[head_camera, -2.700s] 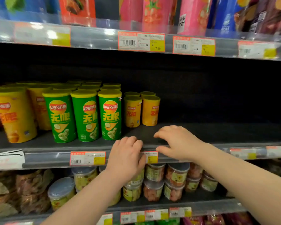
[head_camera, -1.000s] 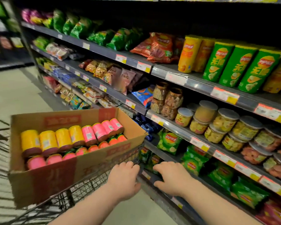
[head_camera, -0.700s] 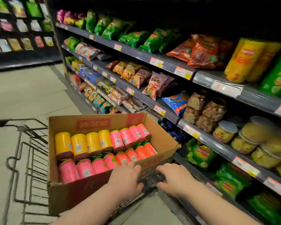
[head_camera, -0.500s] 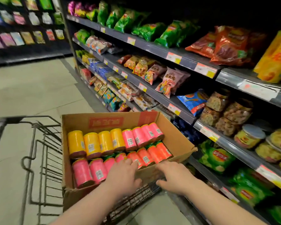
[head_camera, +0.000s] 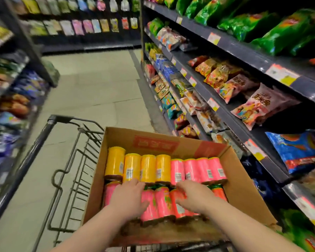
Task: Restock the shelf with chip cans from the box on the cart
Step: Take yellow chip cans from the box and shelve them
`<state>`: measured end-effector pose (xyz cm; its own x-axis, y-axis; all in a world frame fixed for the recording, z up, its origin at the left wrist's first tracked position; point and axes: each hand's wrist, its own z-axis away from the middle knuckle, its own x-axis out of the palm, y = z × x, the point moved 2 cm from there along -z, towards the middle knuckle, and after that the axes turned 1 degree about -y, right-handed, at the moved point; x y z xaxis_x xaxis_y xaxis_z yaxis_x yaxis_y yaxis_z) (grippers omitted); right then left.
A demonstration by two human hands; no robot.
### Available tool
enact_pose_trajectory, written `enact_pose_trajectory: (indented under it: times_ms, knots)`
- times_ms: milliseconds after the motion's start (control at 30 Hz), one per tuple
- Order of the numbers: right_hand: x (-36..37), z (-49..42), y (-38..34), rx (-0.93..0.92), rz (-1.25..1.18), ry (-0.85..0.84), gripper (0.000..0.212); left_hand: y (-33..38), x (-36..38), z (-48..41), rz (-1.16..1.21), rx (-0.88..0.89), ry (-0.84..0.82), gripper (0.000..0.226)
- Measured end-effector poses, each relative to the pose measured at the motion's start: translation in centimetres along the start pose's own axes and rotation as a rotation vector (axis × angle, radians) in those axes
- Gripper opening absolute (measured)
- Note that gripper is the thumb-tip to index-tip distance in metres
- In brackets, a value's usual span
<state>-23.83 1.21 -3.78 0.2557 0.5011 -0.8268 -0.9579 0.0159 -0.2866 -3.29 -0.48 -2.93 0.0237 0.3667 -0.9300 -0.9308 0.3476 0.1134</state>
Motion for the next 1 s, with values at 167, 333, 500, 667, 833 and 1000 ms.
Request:
enact_pose_trajectory:
  times_ms: [167,333,500,667,833,1000]
  knots:
    - [-0.2,-6.2,1.3,-0.046,-0.021,-0.081,0.048,-1.2,0.2,-3.2,0.037,-0.156,-0.065,0.052]
    - [-0.3,-11.9,2.2,-0.046,-0.054,-0.110,0.057,-1.6,1.0,-5.7,0.081,-0.235,-0.109,0.058]
    - [-0.7,-16.2,2.4,0.002,-0.141,-0.059,0.068,-0.7,1.6,-8.0,0.169,-0.249,-0.084,0.062]
    - [-0.2,-19.0,2.3,0.073,-0.192,-0.071,0.093,0.0,2.1,-10.2,0.209,-0.259,-0.060,0.062]
    - [1.0,-19.5,2.6,0.108,-0.205,-0.057,0.087,0.1,2.5,-12.5,0.293,-0.281,-0.071,0.070]
    - [1.6,-19.3,2.4,0.143,-0.291,0.015,0.080,-0.2,2.8,-14.2,0.328,-0.330,-0.085,0.076]
